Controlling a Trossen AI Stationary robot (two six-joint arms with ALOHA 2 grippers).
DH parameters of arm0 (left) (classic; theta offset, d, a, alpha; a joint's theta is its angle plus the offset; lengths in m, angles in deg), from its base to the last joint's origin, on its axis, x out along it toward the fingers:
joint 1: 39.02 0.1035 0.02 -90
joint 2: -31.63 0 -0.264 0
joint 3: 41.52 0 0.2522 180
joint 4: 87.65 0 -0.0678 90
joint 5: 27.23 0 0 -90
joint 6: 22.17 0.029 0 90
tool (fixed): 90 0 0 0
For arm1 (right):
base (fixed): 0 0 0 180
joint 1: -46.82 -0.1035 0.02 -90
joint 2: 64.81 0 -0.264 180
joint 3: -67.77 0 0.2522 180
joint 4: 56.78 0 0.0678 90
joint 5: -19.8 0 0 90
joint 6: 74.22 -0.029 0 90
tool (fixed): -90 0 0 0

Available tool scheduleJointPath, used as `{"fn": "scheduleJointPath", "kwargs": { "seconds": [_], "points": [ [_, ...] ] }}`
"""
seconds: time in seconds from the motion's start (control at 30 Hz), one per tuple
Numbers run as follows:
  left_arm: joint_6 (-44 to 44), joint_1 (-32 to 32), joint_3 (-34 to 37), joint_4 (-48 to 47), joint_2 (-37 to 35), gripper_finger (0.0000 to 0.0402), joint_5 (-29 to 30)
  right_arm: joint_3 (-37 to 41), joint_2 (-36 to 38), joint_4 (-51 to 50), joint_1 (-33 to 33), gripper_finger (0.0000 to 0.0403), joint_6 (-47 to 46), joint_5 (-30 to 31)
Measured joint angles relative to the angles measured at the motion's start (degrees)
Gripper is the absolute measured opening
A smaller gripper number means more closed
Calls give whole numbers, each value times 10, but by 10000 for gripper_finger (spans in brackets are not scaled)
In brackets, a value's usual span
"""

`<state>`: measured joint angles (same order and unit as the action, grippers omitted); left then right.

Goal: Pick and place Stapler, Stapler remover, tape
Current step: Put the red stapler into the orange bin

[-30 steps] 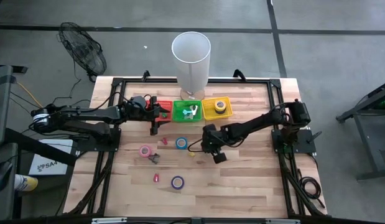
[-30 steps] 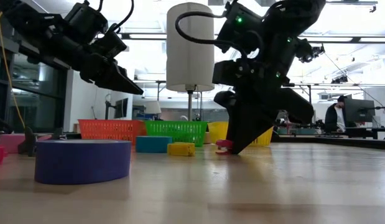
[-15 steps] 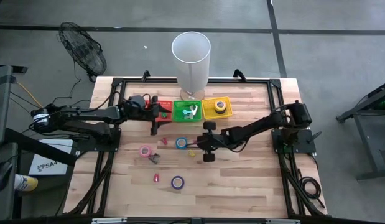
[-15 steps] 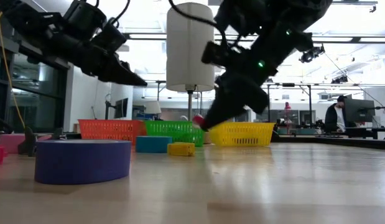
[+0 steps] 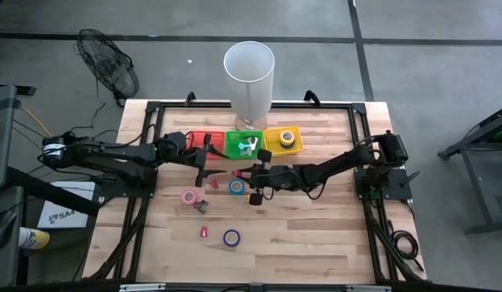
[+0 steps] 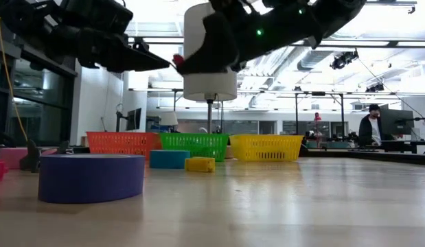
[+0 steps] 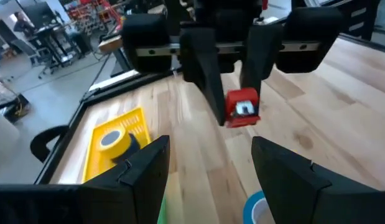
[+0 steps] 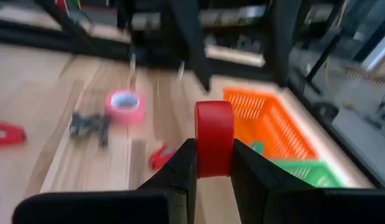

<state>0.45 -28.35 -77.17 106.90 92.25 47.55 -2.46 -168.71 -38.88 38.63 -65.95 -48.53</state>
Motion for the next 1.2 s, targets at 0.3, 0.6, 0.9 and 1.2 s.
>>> {"fn": "scheduleJointPath", "kwargs": {
  "seconds": [0.3,0.6,0.9,1.2],
  "points": [
    [-18,-31,0,42,0,222,37,0,0,53,6,63,62,-7],
    [-28,-41,0,74,0,222,42,-1,0,95,25,63,73,-38],
    [-45,-41,0,111,0,222,43,-1,0,104,48,63,73,-69],
    [-45,-41,0,118,0,222,44,-1,0,139,57,63,82,-89]
  ]
}}
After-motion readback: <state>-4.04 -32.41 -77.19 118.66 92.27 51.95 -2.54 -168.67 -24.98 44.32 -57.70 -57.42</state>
